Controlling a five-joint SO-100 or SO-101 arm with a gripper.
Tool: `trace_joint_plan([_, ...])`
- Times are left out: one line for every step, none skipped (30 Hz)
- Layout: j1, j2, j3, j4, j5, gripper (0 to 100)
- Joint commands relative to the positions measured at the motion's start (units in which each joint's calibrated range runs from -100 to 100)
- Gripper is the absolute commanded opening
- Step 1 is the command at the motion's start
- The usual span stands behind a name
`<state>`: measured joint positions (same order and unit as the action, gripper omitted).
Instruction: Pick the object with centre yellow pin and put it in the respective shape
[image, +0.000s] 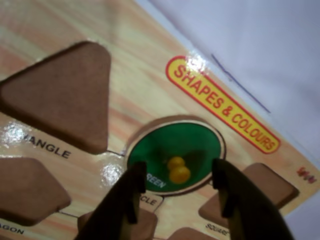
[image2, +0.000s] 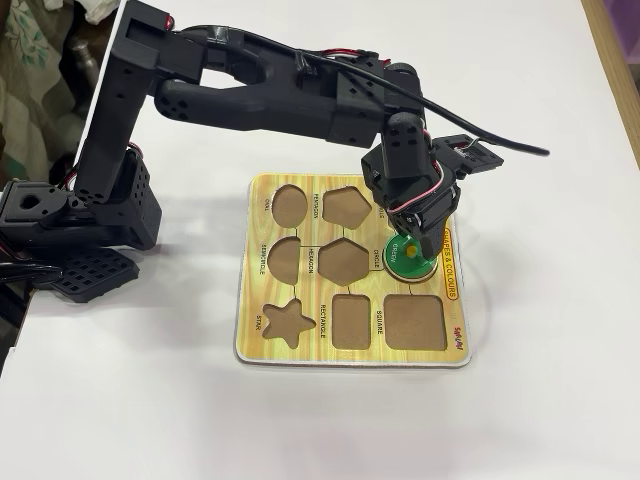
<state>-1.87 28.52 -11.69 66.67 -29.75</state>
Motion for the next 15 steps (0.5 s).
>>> trace_joint_plan([1.28,-10.7,3.69,-0.63,-0.12,16])
trace_joint_plan([1.38,-12.71,5.58,-0.63,-0.12,16])
trace_joint_plan([2.07,-15.05,8.0,-0.63,-0.12,16])
trace_joint_plan([2.26,-16.64,9.71,-0.63,-0.17,16])
trace_joint_plan([2.36,-18.31,11.33,-0.63,-0.17,16])
trace_joint_plan([2.46,-20.32,13.13,-0.63,-0.17,16])
trace_joint_plan([2.46,-22.08,14.66,-0.63,-0.17,16])
trace_joint_plan([2.55,-24.25,16.37,-0.63,-0.22,16])
trace_joint_plan([2.55,-26.26,17.81,-0.63,-0.22,16])
trace_joint_plan([2.55,-27.6,18.79,-0.63,-0.22,16])
trace_joint_plan([2.46,-29.11,19.96,-0.63,-0.96,16])
trace_joint_plan([2.36,-30.53,21.4,-0.63,-2.47,16])
trace_joint_plan([2.16,-31.87,22.66,-0.63,-3.99,16])
trace_joint_plan([2.07,-32.96,23.83,-0.63,-5.3,16])
trace_joint_plan([1.97,-34.21,25.0,-0.63,-6.55,15])
